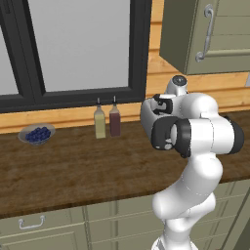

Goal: Start the toaster. Once the lever pops up, take the bread to the plate on the dining counter.

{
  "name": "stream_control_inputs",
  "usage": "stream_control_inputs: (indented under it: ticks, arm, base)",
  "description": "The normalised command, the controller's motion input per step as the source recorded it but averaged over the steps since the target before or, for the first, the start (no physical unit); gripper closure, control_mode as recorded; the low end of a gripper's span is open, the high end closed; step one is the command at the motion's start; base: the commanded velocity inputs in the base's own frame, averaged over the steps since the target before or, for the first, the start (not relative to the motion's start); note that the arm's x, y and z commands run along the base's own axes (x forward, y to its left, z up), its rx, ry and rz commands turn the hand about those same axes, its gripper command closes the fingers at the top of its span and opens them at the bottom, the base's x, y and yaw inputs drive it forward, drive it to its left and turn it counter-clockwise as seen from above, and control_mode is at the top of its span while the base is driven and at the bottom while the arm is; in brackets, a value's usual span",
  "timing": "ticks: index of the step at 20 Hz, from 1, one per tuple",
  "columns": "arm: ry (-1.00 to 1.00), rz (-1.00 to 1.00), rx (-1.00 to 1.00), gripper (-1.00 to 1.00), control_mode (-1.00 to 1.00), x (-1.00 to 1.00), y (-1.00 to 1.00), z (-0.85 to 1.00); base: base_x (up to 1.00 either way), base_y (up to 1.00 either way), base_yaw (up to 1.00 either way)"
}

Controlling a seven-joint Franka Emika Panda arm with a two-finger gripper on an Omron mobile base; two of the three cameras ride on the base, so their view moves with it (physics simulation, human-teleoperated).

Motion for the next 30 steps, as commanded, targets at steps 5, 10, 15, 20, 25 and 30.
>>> stream_control_inputs:
  ticks: [5, 10, 15, 20, 25, 30]
  arm:
    - [0.00, 0.00, 0.00, -1.00, -1.00, 0.00, 0.00, 0.00]
    - [0.00, 0.00, 0.00, -1.00, -1.00, 0.00, 0.00, 0.00]
    - [0.00, 0.00, 0.00, -1.00, -1.00, 0.00, 0.00, 0.00]
    - [0.00, 0.00, 0.00, -1.00, -1.00, 0.00, 0.00, 0.00]
    - [0.00, 0.00, 0.00, -1.00, -1.00, 0.00, 0.00, 0.00]
    - [0.00, 0.00, 0.00, -1.00, -1.00, 0.00, 0.00, 0.00]
  base:
    - [0.00, 0.00, 0.00]
    - [0.00, 0.00, 0.00]
    - [0.00, 0.00, 0.00]
    - [0.00, 0.00, 0.00]
    - [0.00, 0.00, 0.00]
    - [0.00, 0.00, 0.00]
